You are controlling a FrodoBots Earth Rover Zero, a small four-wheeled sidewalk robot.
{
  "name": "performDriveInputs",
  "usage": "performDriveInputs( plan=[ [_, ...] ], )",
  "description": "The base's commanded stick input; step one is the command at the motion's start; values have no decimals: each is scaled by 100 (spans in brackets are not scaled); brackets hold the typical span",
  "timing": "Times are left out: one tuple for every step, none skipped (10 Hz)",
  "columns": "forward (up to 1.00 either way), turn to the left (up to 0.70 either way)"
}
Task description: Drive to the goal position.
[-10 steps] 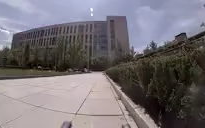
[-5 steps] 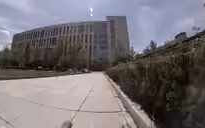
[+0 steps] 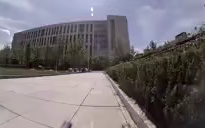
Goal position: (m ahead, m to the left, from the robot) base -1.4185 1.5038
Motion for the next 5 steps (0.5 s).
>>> performDriveInputs(
  plan=[
    [2, 0],
    [1, 0],
    [4, 0],
    [6, 0],
    [8, 0]
  ],
)
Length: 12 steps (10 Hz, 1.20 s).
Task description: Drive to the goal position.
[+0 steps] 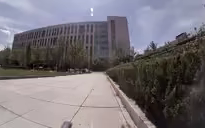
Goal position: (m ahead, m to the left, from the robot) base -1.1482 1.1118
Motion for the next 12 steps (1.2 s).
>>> performDriveInputs(
  plan=[
    [9, 0],
    [54, 0],
    [70, 0],
    [70, 0],
    [70, 0],
    [70, 0],
    [70, 0],
    [70, 0],
    [70, 0],
    [70, 0],
    [70, 0],
    [70, 0]
  ],
)
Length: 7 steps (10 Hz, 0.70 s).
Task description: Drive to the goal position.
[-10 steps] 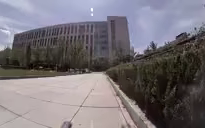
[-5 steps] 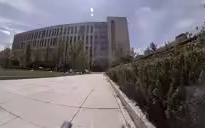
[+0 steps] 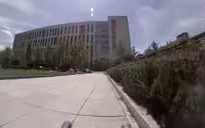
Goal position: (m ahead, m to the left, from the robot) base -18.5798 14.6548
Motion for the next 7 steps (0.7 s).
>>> performDriveInputs(
  plan=[
    [70, 2],
    [70, 25],
    [70, 35],
    [70, 35],
    [70, 30],
    [70, 3],
    [70, 1]
  ],
)
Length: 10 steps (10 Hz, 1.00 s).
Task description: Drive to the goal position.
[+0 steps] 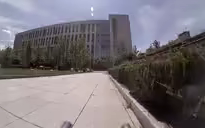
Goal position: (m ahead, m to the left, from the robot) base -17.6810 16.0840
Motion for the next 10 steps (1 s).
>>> performDriveInputs(
  plan=[
    [70, 0],
    [70, 0],
    [70, 0],
    [68, 0],
    [61, 0],
    [7, 0],
    [7, 0],
    [6, 0],
    [6, 0],
    [7, 0]
  ],
)
